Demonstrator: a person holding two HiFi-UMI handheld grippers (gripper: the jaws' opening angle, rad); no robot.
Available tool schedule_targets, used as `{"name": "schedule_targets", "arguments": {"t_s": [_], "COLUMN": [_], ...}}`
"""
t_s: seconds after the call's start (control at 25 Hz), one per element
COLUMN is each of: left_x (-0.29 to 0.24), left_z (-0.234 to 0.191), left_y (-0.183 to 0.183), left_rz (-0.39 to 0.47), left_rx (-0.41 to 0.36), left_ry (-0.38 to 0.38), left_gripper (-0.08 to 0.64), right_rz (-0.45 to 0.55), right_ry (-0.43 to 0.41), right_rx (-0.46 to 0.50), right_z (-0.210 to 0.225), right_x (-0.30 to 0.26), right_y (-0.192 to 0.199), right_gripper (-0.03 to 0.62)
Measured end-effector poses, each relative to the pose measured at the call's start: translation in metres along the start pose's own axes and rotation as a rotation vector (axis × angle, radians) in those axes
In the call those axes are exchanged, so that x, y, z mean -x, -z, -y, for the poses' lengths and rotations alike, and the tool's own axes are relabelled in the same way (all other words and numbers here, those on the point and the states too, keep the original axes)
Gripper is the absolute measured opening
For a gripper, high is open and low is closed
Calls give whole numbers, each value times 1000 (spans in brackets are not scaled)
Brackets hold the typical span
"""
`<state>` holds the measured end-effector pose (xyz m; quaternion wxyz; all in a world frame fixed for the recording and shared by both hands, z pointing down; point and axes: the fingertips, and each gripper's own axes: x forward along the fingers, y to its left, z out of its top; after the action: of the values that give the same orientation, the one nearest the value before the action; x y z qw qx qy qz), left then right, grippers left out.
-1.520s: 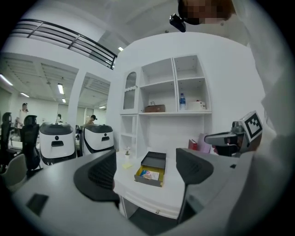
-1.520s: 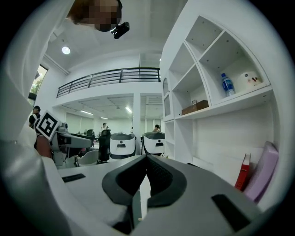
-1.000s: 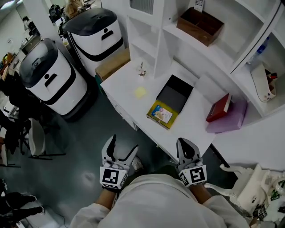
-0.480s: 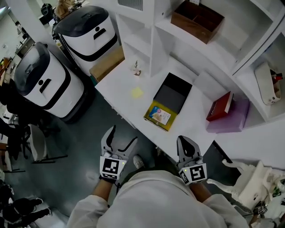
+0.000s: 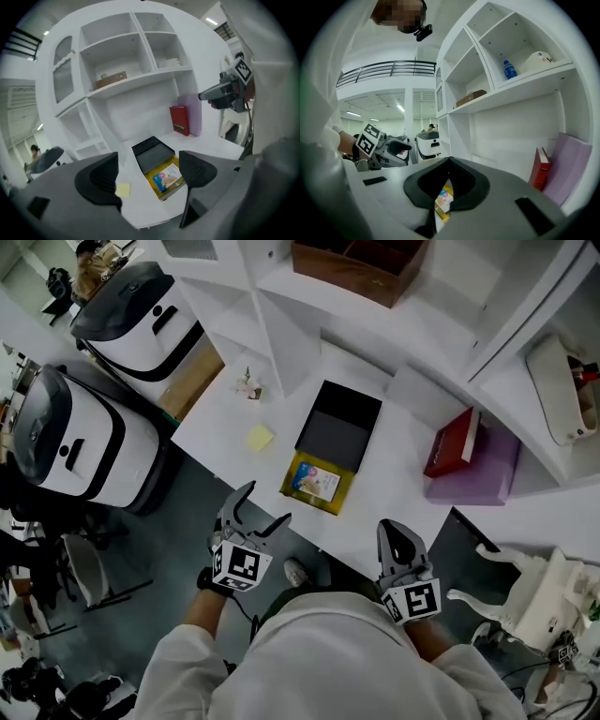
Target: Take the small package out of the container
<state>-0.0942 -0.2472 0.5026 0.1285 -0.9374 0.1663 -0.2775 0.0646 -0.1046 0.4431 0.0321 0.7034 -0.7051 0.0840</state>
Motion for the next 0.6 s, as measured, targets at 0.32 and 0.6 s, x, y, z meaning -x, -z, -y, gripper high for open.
{"name": "schedule_targets", "arguments": {"t_s": [0.32,0.6], "left_x": [-88,-146], "left_z": [31,70], "left_y": [33,66], "left_rz": [-146,-232], "left_rx": [-404,-507], "left_ry": [234,383], "left_gripper": [408,408], "right_rz": [-32,-45], "right_ry": [104,168], "right_rx": [-32,-50], "right_z": [42,63], "right_x": [14,28], "right_y": [15,22], "right_gripper": [25,25]}}
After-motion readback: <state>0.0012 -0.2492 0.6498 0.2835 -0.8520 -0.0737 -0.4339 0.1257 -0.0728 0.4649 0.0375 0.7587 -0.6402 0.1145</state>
